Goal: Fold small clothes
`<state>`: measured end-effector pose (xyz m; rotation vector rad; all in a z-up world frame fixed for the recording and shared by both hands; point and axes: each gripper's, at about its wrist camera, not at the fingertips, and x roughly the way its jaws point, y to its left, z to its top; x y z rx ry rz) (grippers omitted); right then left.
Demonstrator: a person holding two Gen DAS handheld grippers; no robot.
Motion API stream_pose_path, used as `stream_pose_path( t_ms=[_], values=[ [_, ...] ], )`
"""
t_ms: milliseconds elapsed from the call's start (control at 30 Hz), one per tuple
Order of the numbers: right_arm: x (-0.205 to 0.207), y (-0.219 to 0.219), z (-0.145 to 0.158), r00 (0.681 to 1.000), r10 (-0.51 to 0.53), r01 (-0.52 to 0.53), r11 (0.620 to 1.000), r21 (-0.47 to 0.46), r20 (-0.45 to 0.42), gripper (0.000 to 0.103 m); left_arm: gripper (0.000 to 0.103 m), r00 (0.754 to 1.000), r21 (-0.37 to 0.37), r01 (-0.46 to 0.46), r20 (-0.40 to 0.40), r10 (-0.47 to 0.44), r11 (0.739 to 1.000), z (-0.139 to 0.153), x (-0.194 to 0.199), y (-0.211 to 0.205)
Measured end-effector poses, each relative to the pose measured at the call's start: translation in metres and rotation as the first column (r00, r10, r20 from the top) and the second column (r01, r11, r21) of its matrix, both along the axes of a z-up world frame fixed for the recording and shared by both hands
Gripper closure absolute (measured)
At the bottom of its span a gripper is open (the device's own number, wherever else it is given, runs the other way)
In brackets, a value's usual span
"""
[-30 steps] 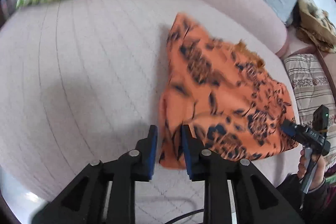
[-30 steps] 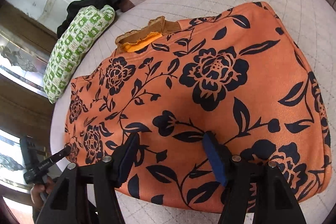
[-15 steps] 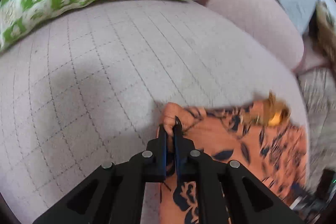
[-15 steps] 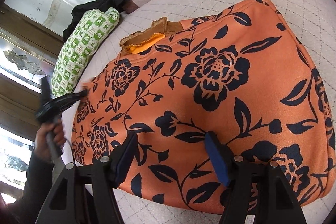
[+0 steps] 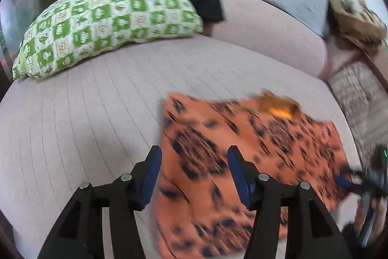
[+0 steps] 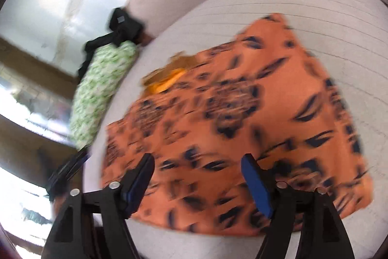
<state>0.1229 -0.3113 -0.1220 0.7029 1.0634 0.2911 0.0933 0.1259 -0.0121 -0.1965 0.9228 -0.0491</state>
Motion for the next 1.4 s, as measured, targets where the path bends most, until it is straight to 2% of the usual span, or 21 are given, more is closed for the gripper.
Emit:
stream_pose_path(
  t_ms=[33, 67, 133, 233, 300, 333, 367, 533, 633, 667, 700, 767, 833, 867, 900, 967, 1000, 1067, 1200, 1333, 1400],
  values=[
    [-0.002, -0.01, -0.003, 0.999, -0.034, 0.035, 0.996, 0.079, -0.01, 0.029, 0.044, 1.0, 0.007, 0.013, 0.003, -0.013, 1.0, 0.0, -0.008, -0.011],
    [-0.005, -0.014, 0.003, 0.999, -0.041, 0.041, 0.993, 0.11, -0.001, 0.027, 0.042, 0.999, 0.019, 0.037, 0.002, -0.037, 0.999, -0.002, -0.017, -0.022],
    [-0.007, -0.014, 0.019, 0.999, -0.028, 0.025, 0.997, 0.076, 0.038, 0.027, 0.041, 0.998, 0.062, 0.069, -0.001, -0.069, 0.996, -0.014, -0.022, -0.041],
    [-0.006, -0.012, 0.028, 0.997, 0.007, -0.016, 0.993, 0.115, 0.076, 0.027, 0.041, 0.994, 0.127, 0.1, -0.049, -0.094, 0.987, -0.032, -0.008, -0.066],
    [0.0, -0.017, 0.014, 0.999, -0.023, 0.021, 0.997, 0.08, 0.022, 0.026, 0.041, 0.993, 0.132, 0.093, -0.082, -0.083, 0.987, -0.045, -0.006, -0.069],
    [0.006, -0.024, -0.001, 0.998, -0.047, 0.05, 0.997, 0.059, -0.041, 0.032, 0.041, 0.992, 0.132, 0.084, -0.101, -0.071, 0.988, -0.05, -0.004, -0.068],
    [0.005, -0.03, -0.004, 0.996, -0.075, 0.08, 0.992, 0.102, -0.058, 0.034, 0.041, 0.992, 0.132, 0.079, -0.106, -0.065, 0.988, -0.051, -0.004, -0.068],
    [0.011, -0.016, 0.039, 0.996, -0.028, 0.026, 0.999, 0.025, 0.079, 0.029, 0.041, 0.992, 0.13, 0.07, -0.113, -0.056, 0.989, -0.056, -0.002, -0.067],
    [0.042, -0.02, 0.023, 0.999, -0.031, 0.031, 0.999, -0.011, 0.037, 0.028, 0.041, 0.992, 0.124, 0.068, -0.115, -0.053, 0.99, -0.055, 0.0, -0.066],
    [0.053, -0.025, 0.01, 0.999, -0.054, 0.054, 0.998, -0.032, -0.006, 0.029, 0.041, 0.992, 0.124, 0.069, -0.117, -0.055, 0.99, -0.056, 0.002, -0.066],
    [0.059, -0.033, 0.002, 0.996, -0.088, 0.088, 0.996, 0.019, -0.033, 0.028, 0.041, 0.991, 0.127, 0.073, -0.119, -0.058, 0.989, -0.057, 0.002, -0.066],
    [0.059, -0.037, 0.013, 0.993, -0.114, 0.114, 0.993, 0.033, -0.011, 0.028, 0.041, 0.992, 0.124, 0.071, -0.114, -0.057, 0.99, -0.057, 0.001, -0.066],
    [0.06, -0.032, 0.03, 0.994, -0.102, 0.102, 0.995, 0.0, 0.049, 0.028, 0.041, 0.992, 0.126, 0.068, -0.117, -0.054, 0.99, -0.059, 0.002, -0.067],
    [0.065, -0.031, 0.031, 0.995, -0.086, 0.085, 0.996, 0.017, 0.054, 0.028, 0.041, 0.992, 0.132, 0.07, -0.115, -0.055, 0.989, -0.059, 0.002, -0.067],
    [0.07, -0.03, 0.027, 0.996, -0.08, 0.079, 0.997, 0.027, 0.045, 0.026, 0.04, 0.992, 0.133, 0.07, -0.114, -0.055, 0.989, -0.059, 0.002, -0.068],
    [0.088, -0.032, 0.001, 0.995, -0.089, 0.09, 0.996, 0.013, -0.041, 0.025, 0.04, 0.992, 0.136, 0.071, -0.116, -0.056, 0.988, -0.059, 0.002, -0.068],
    [0.089, -0.037, -0.004, 0.994, -0.103, 0.104, 0.994, 0.03, -0.045, 0.025, 0.039, 0.992, 0.136, 0.073, -0.116, -0.057, 0.988, -0.058, 0.002, -0.068],
    [0.083, -0.039, 0.007, 0.99, -0.139, 0.14, 0.988, 0.058, -0.023, 0.025, 0.038, 0.991, 0.135, 0.076, -0.117, -0.06, 0.988, -0.059, 0.001, -0.068],
    [0.057, -0.034, 0.034, 0.995, -0.095, 0.095, 0.995, -0.002, 0.04, 0.025, 0.037, 0.992, 0.133, 0.075, -0.113, -0.06, 0.988, -0.059, 0.001, -0.069],
    [0.005, -0.034, 0.051, 0.992, -0.082, 0.08, 0.997, 0.017, 0.091, 0.025, 0.035, 0.992, 0.133, 0.081, -0.11, -0.066, 0.988, -0.06, -0.001, -0.068],
    [-0.031, -0.04, 0.05, 0.989, -0.126, 0.124, 0.992, 0.035, 0.078, 0.025, 0.035, 0.992, 0.131, 0.078, -0.11, -0.064, 0.988, -0.06, -0.001, -0.068]
  ],
)
